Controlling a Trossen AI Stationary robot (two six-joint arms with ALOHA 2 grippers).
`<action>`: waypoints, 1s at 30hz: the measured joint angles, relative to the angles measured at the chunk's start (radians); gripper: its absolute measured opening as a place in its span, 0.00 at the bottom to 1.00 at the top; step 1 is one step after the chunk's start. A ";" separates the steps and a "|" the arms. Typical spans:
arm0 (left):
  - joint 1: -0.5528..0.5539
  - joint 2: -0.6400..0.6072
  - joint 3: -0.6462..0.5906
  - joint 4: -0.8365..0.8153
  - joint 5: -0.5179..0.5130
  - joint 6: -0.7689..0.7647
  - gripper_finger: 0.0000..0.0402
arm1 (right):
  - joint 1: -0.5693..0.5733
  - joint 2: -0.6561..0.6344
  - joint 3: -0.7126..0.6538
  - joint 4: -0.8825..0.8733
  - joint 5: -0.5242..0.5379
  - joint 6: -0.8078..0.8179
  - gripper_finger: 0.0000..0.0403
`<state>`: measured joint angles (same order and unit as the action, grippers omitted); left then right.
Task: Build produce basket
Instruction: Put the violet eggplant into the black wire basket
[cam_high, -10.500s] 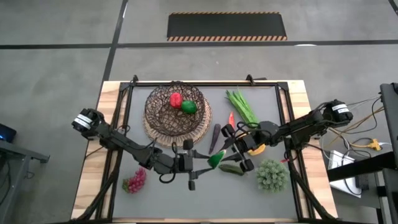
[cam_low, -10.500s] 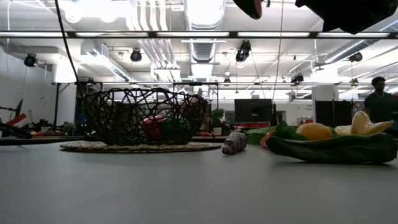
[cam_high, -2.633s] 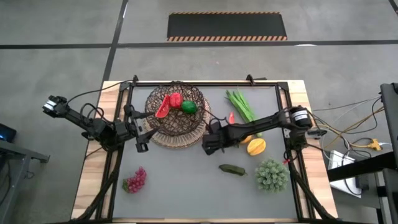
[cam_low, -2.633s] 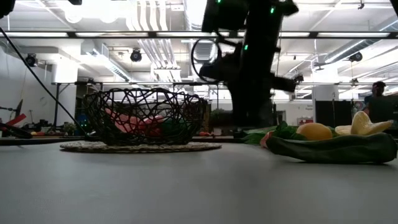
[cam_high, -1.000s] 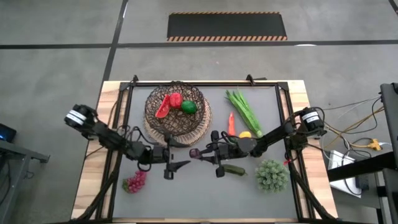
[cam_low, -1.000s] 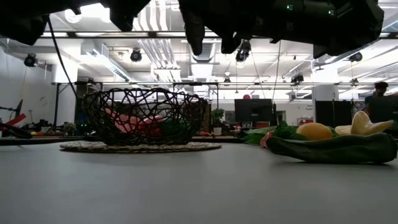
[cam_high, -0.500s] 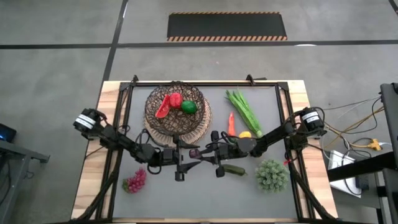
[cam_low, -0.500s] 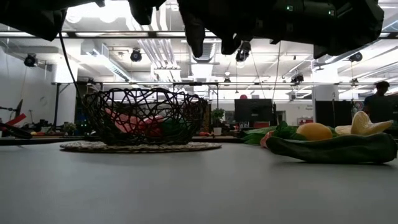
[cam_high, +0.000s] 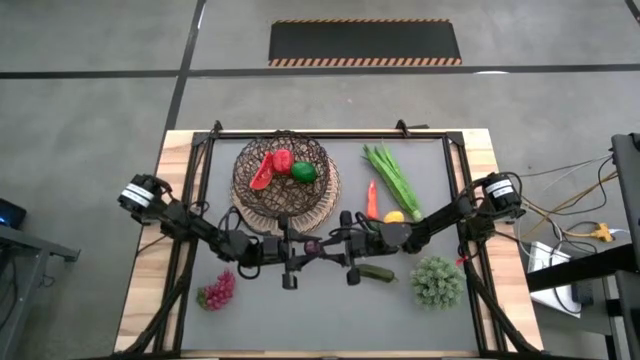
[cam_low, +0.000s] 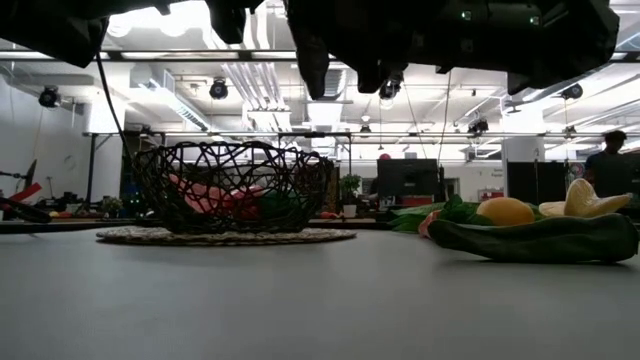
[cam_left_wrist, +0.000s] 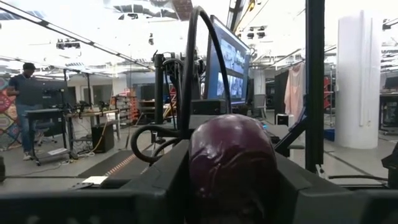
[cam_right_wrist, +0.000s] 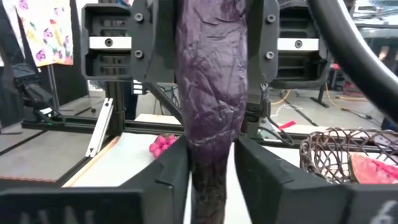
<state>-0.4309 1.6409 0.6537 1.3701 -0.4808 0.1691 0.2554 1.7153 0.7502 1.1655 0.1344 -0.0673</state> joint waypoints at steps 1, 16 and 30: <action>0.000 0.000 0.000 0.000 0.000 -0.002 0.31 | 0.000 -0.002 0.000 -0.001 0.002 0.002 0.32; 0.008 -0.110 -0.019 -0.106 -0.408 0.165 0.30 | -0.001 -0.327 -0.002 -0.523 0.217 0.113 0.67; 0.278 -0.168 -0.021 -0.110 -0.926 0.229 0.30 | -0.001 -0.468 -0.007 -0.748 0.243 0.184 0.68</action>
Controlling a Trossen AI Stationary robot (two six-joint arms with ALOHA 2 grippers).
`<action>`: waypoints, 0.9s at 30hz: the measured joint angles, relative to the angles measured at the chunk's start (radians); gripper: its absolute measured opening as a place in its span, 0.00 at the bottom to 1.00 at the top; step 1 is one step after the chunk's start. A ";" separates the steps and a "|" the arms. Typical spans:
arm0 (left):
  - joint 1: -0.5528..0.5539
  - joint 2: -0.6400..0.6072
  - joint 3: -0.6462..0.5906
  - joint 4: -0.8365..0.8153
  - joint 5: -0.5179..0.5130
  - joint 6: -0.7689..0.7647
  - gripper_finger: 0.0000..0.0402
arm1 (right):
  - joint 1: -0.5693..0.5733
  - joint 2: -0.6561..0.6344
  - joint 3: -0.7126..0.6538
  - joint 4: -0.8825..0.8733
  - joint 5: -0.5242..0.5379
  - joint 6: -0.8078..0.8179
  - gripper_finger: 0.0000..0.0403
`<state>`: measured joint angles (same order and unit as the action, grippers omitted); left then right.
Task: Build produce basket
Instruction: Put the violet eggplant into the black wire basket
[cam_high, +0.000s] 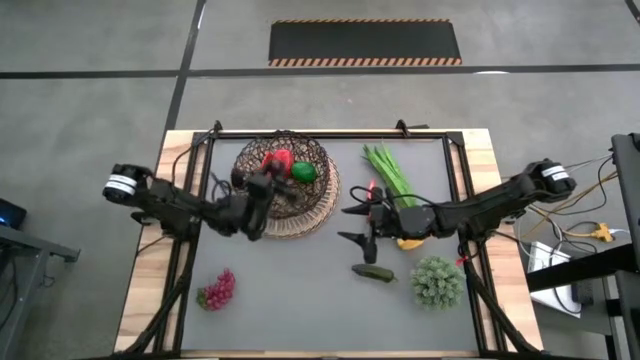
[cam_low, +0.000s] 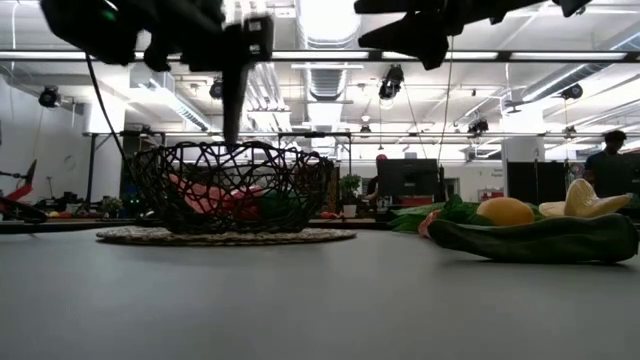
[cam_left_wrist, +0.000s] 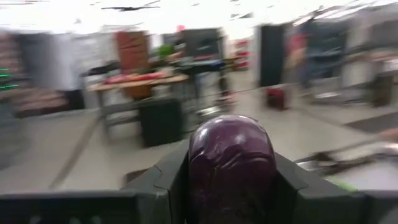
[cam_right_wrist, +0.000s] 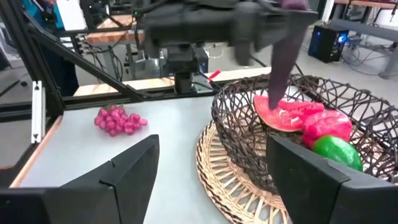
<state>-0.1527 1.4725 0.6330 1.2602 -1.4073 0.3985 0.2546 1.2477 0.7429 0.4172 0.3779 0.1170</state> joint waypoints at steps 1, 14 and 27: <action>0.021 0.008 0.000 -0.015 -0.027 0.000 0.30 | 0.000 0.007 0.000 0.000 0.000 0.005 0.68; 0.178 0.071 -0.001 -0.023 -0.088 -0.052 0.30 | 0.000 0.032 -0.002 -0.018 0.019 0.023 0.66; 0.206 -0.007 0.012 -0.300 0.645 -0.504 0.30 | 0.000 0.032 -0.006 -0.021 0.027 0.024 0.65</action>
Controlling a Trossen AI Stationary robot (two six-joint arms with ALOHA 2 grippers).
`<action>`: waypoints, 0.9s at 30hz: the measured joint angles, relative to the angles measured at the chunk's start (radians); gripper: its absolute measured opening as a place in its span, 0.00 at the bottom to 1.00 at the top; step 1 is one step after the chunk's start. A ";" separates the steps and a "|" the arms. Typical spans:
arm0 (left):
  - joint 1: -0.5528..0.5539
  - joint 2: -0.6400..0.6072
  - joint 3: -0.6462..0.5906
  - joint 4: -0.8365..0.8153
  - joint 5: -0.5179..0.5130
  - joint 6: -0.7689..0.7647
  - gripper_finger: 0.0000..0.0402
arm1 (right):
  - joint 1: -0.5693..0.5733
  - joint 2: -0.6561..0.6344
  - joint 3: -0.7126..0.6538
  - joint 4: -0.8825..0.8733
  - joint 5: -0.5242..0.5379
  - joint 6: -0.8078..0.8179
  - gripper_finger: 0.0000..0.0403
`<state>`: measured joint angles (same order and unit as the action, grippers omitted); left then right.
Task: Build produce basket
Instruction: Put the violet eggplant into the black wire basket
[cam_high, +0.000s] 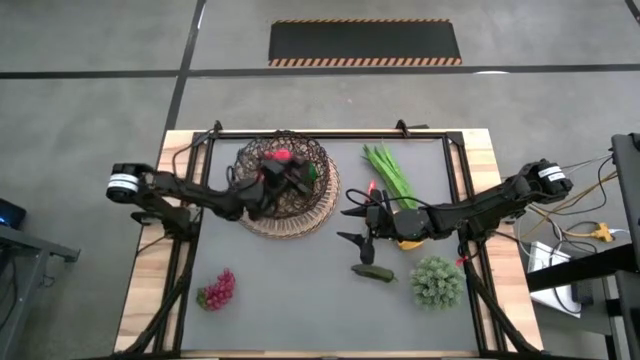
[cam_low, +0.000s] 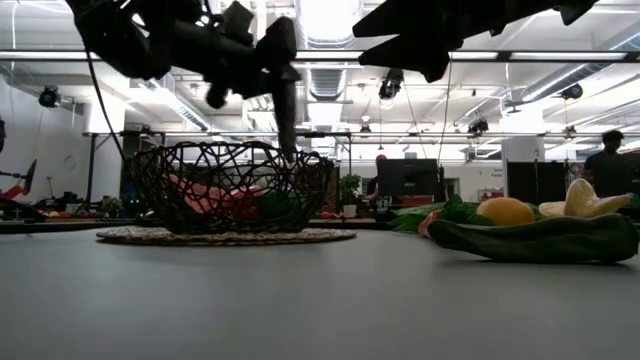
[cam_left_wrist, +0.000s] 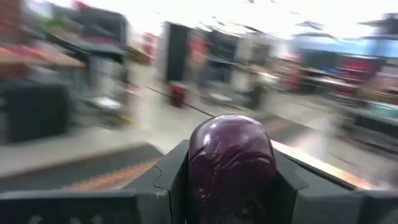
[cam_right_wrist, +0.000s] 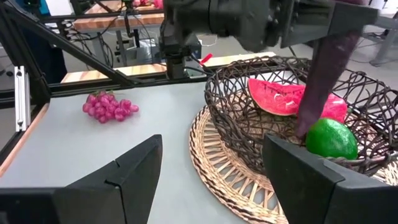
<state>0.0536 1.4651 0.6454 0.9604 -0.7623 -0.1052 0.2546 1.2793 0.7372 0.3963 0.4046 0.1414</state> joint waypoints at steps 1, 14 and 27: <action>0.013 -0.022 0.005 -0.072 0.058 -0.041 0.30 | 0.000 0.000 0.000 -0.001 0.000 0.000 0.65; 0.172 -0.220 -0.005 -0.756 -0.036 -0.309 0.30 | 0.000 0.000 -0.001 -0.001 0.017 -0.002 0.65; 0.262 -0.076 -0.010 -0.695 -0.058 -0.307 0.32 | 0.000 0.000 -0.001 0.002 0.018 0.000 0.67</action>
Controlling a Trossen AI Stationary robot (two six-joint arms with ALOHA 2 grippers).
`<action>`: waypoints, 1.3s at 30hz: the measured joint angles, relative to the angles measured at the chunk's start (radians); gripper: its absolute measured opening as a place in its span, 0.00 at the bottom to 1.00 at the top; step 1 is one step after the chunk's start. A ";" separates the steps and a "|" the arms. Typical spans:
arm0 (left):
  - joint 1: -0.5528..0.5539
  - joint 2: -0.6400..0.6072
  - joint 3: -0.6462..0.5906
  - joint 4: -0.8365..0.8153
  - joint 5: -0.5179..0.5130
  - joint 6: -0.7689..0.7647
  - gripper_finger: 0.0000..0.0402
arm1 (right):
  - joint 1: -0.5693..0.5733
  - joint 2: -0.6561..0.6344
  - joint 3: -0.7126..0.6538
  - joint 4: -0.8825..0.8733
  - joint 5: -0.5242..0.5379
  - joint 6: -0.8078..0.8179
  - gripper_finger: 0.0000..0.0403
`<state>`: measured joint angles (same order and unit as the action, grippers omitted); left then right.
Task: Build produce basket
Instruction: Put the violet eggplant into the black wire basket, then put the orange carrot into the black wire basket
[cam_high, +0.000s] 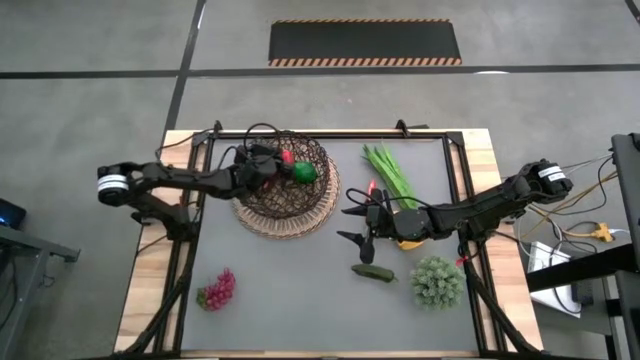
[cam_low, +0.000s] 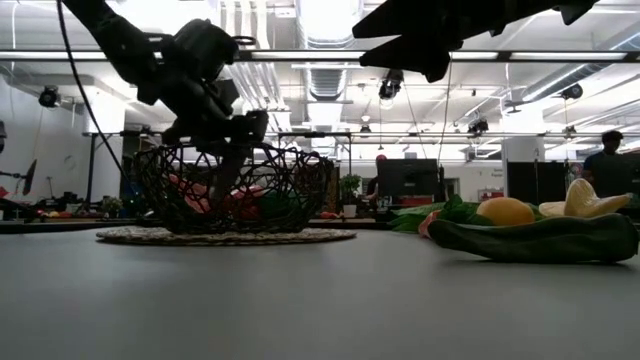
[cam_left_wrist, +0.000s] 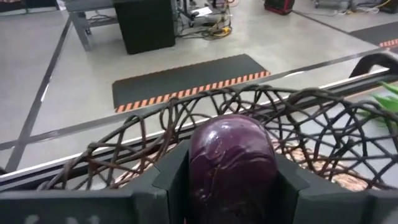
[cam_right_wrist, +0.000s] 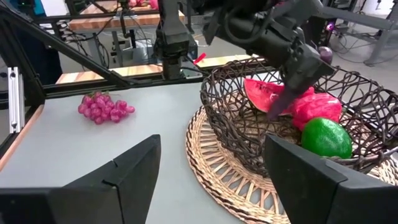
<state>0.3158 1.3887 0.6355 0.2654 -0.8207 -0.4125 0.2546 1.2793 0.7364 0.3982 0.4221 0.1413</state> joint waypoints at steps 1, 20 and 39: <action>0.000 0.008 0.000 0.011 0.000 0.000 0.33 | 0.000 0.000 0.000 0.000 0.000 0.000 0.68; 0.005 0.033 0.000 0.011 0.000 0.009 0.51 | 0.000 0.000 0.000 -0.033 -0.001 0.033 0.71; -0.016 -0.178 -0.001 -0.108 0.004 0.062 0.52 | 0.000 -0.001 0.000 -0.057 -0.001 0.141 0.71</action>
<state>0.2995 1.2106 0.6346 0.1572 -0.8166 -0.3505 0.2546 1.2785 0.7361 0.3411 0.4209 0.2819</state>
